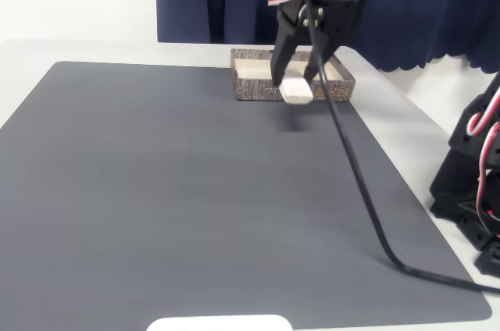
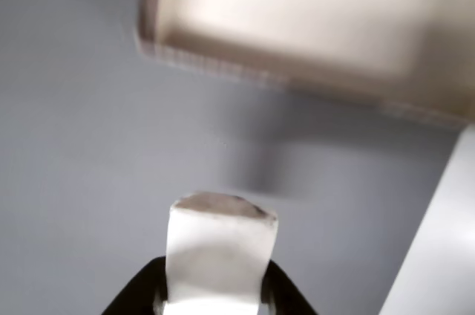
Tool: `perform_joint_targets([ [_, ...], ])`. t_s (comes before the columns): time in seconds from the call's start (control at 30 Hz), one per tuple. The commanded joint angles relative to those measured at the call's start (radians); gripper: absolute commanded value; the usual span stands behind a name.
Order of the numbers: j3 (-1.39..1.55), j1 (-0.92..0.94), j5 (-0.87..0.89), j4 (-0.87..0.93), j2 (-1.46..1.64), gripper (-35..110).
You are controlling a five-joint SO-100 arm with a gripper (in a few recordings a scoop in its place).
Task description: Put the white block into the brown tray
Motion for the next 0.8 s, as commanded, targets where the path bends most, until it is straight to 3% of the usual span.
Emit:
perform_joint_targets([
  [0.0, -0.109, 0.038, -0.006, 0.018, -0.005, 21],
  [0.4, -0.258, 0.156, 0.002, 0.06, -0.144, 22],
  [0.77, -0.649, 0.279, -0.058, 0.16, -0.469, 22],
])
